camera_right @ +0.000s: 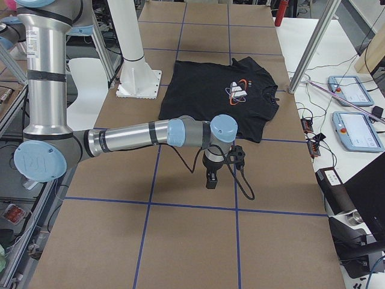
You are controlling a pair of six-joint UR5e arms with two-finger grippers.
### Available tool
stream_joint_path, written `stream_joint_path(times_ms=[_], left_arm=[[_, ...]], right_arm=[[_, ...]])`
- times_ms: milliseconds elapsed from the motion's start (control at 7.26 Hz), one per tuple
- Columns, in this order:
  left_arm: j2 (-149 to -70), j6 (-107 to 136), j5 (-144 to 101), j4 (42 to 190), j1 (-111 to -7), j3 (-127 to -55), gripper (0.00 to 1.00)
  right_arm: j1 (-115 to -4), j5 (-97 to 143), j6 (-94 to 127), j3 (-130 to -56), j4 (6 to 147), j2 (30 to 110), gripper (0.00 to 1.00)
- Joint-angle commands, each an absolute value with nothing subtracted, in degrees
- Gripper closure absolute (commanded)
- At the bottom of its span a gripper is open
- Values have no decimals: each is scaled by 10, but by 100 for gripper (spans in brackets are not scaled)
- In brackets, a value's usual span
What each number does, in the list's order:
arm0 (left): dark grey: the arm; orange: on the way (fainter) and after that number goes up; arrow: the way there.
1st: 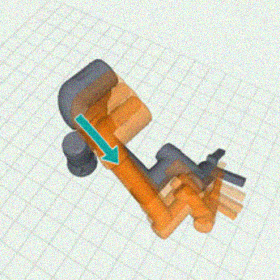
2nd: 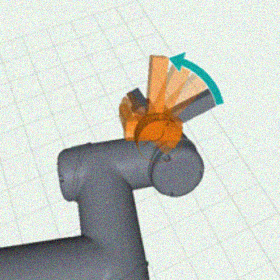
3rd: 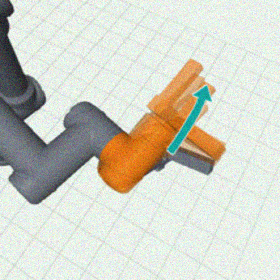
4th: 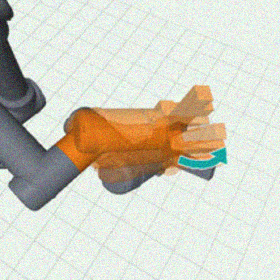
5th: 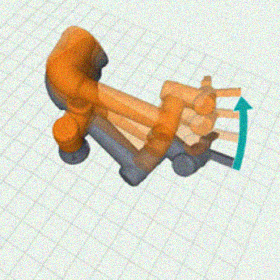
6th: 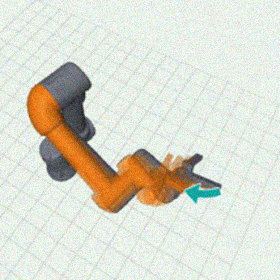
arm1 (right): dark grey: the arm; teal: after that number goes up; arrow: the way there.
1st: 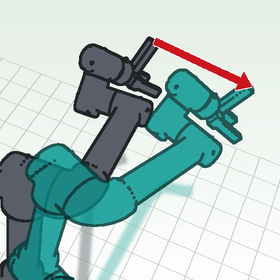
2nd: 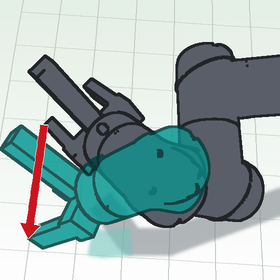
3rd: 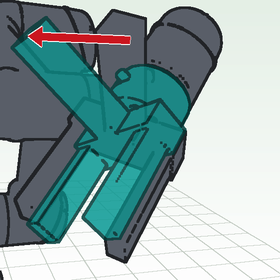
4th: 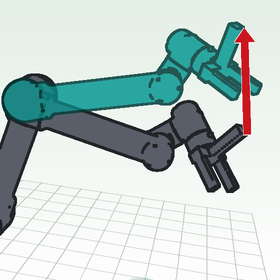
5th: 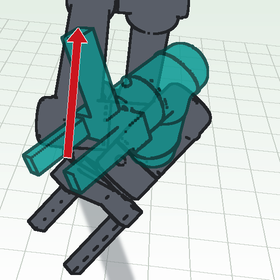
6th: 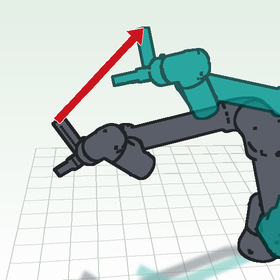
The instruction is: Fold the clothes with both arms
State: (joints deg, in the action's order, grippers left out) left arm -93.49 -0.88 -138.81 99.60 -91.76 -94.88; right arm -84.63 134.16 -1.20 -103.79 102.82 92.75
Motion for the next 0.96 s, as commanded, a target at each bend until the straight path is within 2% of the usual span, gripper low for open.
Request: stream_joint_path(times_ms=[0, 138, 413, 827], left_arm=[[-946, -10, -1397, 996, -937, -939, 0], [-939, -11, -1398, 1002, -935, -920, 0], [-919, -15, -1398, 1017, -935, -931, 0], [-899, -14, -1399, 1104, -932, -915, 0]], right_arm=[[-846, 1342, -11, -1027, 1028, 928, 0], [-846, 1342, -11, -1024, 1028, 929, 0], [-846, 1343, -11, -1025, 1028, 926, 0], [-846, 1346, -16, -1027, 1007, 924, 0]])
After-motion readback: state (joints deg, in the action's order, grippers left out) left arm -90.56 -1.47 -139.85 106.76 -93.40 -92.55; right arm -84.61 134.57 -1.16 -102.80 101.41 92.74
